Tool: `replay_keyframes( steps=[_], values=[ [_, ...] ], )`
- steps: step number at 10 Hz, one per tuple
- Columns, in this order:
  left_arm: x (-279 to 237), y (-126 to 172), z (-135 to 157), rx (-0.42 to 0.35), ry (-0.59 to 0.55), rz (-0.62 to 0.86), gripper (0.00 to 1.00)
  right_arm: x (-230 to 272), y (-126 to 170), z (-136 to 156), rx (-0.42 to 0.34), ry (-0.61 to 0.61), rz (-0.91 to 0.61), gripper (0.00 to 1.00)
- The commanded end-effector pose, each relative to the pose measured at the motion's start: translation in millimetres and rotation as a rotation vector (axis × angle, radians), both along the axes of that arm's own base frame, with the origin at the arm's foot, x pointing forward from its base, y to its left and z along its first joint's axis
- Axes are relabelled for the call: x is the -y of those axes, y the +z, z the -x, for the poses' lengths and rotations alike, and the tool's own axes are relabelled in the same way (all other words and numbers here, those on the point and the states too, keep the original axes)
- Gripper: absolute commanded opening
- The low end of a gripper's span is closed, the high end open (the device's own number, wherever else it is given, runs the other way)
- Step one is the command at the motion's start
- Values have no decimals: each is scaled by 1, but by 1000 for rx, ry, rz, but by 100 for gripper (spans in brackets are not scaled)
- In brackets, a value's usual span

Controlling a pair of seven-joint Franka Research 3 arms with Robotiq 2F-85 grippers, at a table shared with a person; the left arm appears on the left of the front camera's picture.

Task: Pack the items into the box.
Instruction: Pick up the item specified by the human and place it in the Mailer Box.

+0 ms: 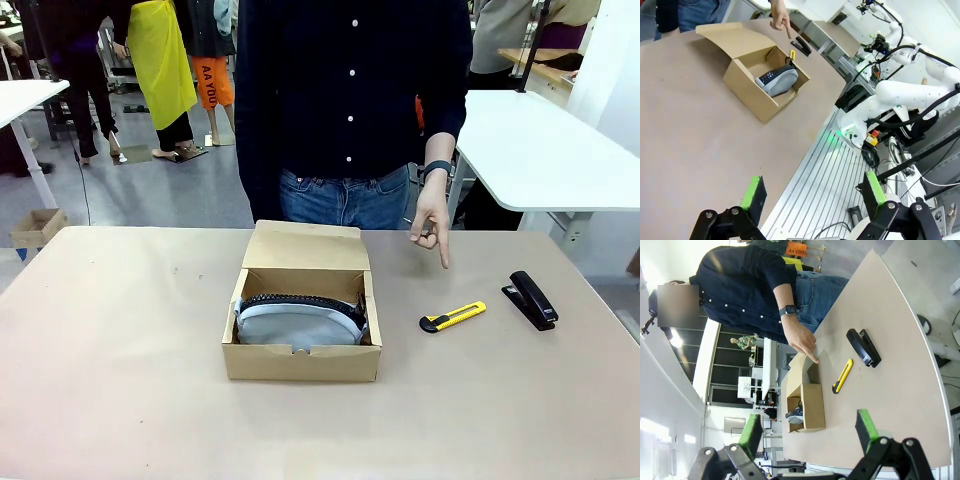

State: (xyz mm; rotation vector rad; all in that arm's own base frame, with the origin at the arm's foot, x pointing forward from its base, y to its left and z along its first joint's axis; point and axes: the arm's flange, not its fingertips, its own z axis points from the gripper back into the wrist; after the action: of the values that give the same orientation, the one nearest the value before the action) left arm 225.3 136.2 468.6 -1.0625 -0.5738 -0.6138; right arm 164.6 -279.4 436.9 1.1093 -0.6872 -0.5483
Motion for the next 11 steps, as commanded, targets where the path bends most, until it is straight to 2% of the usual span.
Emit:
replay_keyframes(
  steps=[1, 4, 5, 6, 9, 11],
  values=[
    [-2, 1, 2, 24, -7, 20, 100, 0, 2, -3, 39, -4, 3, 100],
    [-2, 1, 2, 24, -7, 20, 100, 0, 2, -3, 39, -4, 3, 100],
    [-2, 1, 2, 24, -7, 20, 100, 0, 0, 0, 0, 0, 0, 100],
    [-2, 1, 2, 24, -7, 20, 100, -13, 4, -9, 21, 61, 74, 100],
    [-2, 1, 2, 24, -7, 20, 100, -85, 30, -66, 115, 402, 348, 100],
    [-2, 1, 2, 24, -7, 20, 100, -147, 34, -95, 195, 706, 580, 100]
  ],
)
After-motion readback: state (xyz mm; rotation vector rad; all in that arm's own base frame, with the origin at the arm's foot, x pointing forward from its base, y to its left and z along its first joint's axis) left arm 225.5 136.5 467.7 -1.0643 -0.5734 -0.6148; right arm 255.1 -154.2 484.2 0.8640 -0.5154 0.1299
